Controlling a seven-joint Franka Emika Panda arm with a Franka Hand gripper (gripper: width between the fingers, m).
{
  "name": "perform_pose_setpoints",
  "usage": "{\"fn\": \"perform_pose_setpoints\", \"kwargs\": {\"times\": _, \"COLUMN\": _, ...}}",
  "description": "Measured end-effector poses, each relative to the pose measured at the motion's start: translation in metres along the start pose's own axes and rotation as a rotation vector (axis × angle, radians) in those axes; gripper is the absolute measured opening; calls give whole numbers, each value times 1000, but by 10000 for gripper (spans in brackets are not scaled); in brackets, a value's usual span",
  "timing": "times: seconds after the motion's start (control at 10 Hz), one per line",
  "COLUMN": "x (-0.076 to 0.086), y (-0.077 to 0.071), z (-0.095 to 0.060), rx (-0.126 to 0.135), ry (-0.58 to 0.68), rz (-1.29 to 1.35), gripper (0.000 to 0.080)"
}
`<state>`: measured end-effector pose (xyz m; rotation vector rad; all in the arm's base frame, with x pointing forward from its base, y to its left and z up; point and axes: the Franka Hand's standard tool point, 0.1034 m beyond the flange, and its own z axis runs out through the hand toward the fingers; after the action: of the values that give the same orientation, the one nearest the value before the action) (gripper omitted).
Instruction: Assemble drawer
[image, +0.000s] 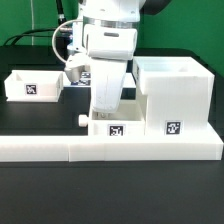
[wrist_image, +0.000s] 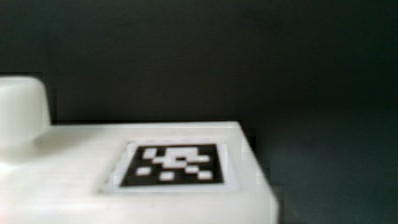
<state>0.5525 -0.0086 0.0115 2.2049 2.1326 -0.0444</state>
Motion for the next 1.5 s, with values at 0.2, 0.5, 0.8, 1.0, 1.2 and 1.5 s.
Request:
{"fn": "perform_pose_setpoints", "kwargs": {"times": 0.2, "x": 0, "y": 0, "z": 0, "rx": -4, "ry": -16, "rz": -23, "gripper": 43}}
{"fn": "perform_pose_setpoints", "kwargs": {"times": 0.5, "x": -4, "y": -1, "z": 0, "rx": 20, "ry": -29, "rz": -15, "gripper": 44}}
{"fn": "perform_pose_setpoints", "kwargs": {"times": 0.8, "x": -3, "y": -2, "z": -1, "rx": 52, "ry": -38, "rz": -20, "gripper": 44}}
{"fn": "perform_pose_setpoints", "kwargs": {"times": 1.0, "x": -3, "y": -1, "z": -1, "rx": 48, "ry": -37, "rz": -19, "gripper": 44}}
{"fn": "perform_pose_setpoints", "kwargs": {"times": 1.2, "x": -1, "y": -2, "z": -1, "rx": 47, "ry": -35, "rz": -21, "gripper": 44}}
{"fn": "perform_pose_setpoints", "kwargs": {"times": 1.5, "x": 9, "y": -2, "z": -1, "rx": 39, "ry": -28, "rz": -34, "gripper": 44}}
